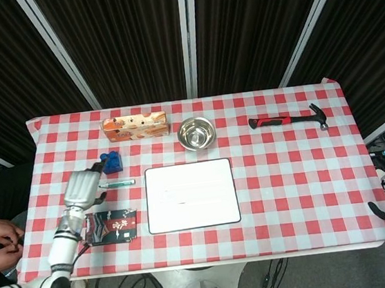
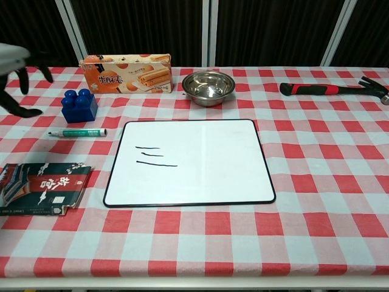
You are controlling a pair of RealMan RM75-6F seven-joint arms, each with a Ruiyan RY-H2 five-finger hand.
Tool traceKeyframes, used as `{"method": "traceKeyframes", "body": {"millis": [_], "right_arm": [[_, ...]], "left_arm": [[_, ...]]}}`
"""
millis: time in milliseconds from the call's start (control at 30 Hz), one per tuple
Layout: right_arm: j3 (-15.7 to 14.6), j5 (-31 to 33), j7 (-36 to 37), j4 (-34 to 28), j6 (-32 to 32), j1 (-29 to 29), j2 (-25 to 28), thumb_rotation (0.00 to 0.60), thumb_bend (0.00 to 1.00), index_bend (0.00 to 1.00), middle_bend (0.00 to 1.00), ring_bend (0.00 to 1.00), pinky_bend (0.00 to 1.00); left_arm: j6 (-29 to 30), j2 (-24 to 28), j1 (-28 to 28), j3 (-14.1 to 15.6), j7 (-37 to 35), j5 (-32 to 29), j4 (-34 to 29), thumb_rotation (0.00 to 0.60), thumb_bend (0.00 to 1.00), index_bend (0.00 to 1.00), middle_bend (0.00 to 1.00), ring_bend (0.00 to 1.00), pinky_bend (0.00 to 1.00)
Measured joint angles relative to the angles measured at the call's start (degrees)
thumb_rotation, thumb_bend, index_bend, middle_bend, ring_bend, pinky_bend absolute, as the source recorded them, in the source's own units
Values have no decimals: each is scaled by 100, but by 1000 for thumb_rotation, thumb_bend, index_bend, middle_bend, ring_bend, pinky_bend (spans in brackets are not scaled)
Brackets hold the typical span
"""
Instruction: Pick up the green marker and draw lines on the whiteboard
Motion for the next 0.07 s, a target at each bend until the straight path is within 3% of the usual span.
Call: {"method": "traceKeyframes", "body": {"millis": [67], "right_arm": [[-16, -113, 135, 34, 52, -2, -3, 600, 146, 0, 66, 0, 0]], "left_arm": [[382, 311, 434, 101, -741, 423, -44, 600, 172, 108, 209, 121, 179]]}}
